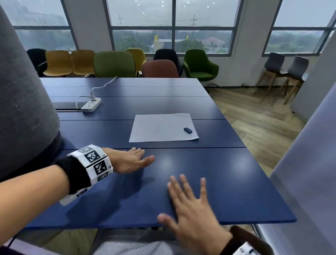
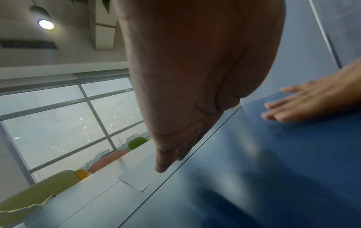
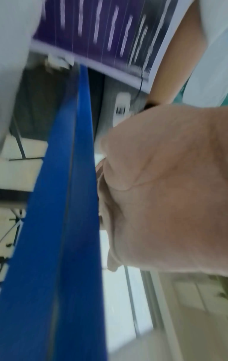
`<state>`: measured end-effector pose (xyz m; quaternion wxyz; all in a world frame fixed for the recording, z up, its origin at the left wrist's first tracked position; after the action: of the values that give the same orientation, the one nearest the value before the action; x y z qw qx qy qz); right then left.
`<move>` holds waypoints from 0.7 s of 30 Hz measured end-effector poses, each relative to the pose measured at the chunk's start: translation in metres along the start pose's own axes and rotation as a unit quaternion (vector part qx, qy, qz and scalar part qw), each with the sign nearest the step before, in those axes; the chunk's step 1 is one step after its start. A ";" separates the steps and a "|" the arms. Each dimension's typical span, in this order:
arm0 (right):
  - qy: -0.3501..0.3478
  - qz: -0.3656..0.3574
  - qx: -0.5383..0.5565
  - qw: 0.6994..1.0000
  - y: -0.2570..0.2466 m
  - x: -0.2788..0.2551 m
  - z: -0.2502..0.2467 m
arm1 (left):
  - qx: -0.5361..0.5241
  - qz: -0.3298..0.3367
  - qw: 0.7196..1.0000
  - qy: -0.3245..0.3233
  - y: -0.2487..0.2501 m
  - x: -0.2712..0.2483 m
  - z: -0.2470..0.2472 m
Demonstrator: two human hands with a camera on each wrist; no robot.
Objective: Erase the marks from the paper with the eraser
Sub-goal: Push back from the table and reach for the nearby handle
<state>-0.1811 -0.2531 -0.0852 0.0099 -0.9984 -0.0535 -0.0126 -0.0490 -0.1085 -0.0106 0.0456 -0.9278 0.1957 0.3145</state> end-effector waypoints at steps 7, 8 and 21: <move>-0.065 0.085 -0.018 0.994 0.091 -0.014 -0.003 | 0.022 0.027 0.999 -0.017 -0.003 -0.003 0.002; -0.059 0.092 -0.018 0.994 0.106 -0.016 -0.002 | 0.025 0.023 0.999 -0.018 -0.003 -0.001 0.004; 0.038 0.087 0.036 0.995 0.048 -0.037 0.016 | 0.041 0.184 0.981 0.048 0.159 0.049 0.040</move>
<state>-0.2125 -0.3048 -0.1029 0.0491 -0.9971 0.0335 -0.0478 -0.0982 -0.2631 -0.0656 0.0155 -0.8872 0.3778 0.2645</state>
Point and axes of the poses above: each hand's wrist, its own x-axis towards the middle knuckle, its own z-axis out of the palm, y = z × x, the point moved 6 cm from there along x, towards the middle knuckle
